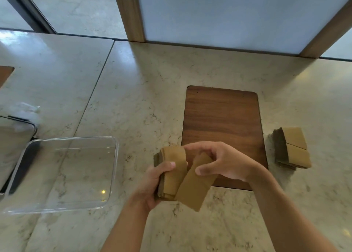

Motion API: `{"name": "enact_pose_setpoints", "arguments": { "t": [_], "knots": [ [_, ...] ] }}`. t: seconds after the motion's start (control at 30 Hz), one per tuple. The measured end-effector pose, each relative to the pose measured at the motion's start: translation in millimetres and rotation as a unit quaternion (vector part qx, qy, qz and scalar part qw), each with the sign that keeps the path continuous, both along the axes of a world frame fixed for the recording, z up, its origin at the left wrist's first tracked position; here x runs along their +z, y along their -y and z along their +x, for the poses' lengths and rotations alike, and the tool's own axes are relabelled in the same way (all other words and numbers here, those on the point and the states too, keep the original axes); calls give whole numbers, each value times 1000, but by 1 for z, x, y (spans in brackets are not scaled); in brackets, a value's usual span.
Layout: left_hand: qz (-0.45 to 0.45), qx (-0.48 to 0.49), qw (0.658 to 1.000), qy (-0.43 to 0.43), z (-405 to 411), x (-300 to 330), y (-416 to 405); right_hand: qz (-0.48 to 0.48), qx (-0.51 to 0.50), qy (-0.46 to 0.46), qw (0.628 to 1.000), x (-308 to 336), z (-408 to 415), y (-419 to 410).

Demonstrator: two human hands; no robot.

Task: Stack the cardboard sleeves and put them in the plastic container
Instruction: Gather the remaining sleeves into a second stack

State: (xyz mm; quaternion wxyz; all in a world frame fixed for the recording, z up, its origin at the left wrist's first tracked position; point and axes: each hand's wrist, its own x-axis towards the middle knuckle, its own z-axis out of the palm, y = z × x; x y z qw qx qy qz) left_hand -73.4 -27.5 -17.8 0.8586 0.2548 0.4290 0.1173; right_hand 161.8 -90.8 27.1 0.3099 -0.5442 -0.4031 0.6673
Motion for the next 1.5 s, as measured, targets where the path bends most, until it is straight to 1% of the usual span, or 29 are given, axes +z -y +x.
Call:
{"name": "enact_pose_setpoints", "arguments": {
  "t": [0.03,0.1,0.13,0.17,0.2,0.27,0.33,0.4,0.53,0.63,0.7,0.77,0.83,0.93,1.0,1.07,1.13,1.2,1.23,1.27,1.33,1.43,1.5],
  "knots": [
    [4,-23,1000,-5,2,2,1,18,32,66,997,0,-2,-7],
    [6,-44,999,-10,7,5,6,80,57,215,972,-1,-11,-18],
    [4,-40,999,-9,8,5,8,117,49,262,957,-2,-16,-21],
    [-4,-28,1000,-8,9,4,10,150,28,286,946,-4,-22,-21],
    [-18,-12,1000,-4,8,3,11,174,-3,289,941,-7,-27,-20],
    [-38,16,999,8,8,2,13,199,-81,269,939,-14,-39,-15],
    [-41,35,998,17,8,0,14,196,-145,246,938,-21,-49,-10],
    [-49,40,998,16,8,-1,15,181,-180,233,938,-26,-56,-6],
    [-63,73,995,13,6,-6,13,129,-234,185,946,-33,-57,-3],
    [-52,129,990,27,7,-9,9,43,-262,164,950,-37,-46,-1],
    [-39,163,986,20,10,-10,7,-10,-260,152,953,-39,-39,0],
    [-38,193,980,31,12,-11,6,-33,-276,107,955,-41,-38,1],
    [-39,214,975,47,15,-14,6,-40,-328,79,941,-40,-41,0],
    [-45,231,971,49,18,-15,8,-35,-386,95,917,-41,-42,-1],
    [-48,235,970,36,21,-13,9,-34,-379,101,919,-41,-46,2],
    [-45,233,971,27,22,-12,10,-38,-356,78,931,-40,-52,6],
    [-41,237,970,22,23,-12,10,-42,-323,40,945,-38,-54,8],
    [-39,234,971,19,22,-11,8,-55,-269,-24,961,-37,-52,10],
    [-39,227,973,16,21,-11,8,-63,-241,-43,968,-34,-51,10],
    [-38,219,975,13,21,-10,7,-66,-226,-45,971,-32,-52,9],
    [-22,203,979,9,21,-8,7,-60,-251,-4,966,-28,-55,5],
    [2,178,984,15,24,-5,9,-28,-313,119,942,-27,-59,-2],
    [-10,160,986,39,24,-5,12,-9,-294,187,937,-27,-62,-4]
  ]
}}
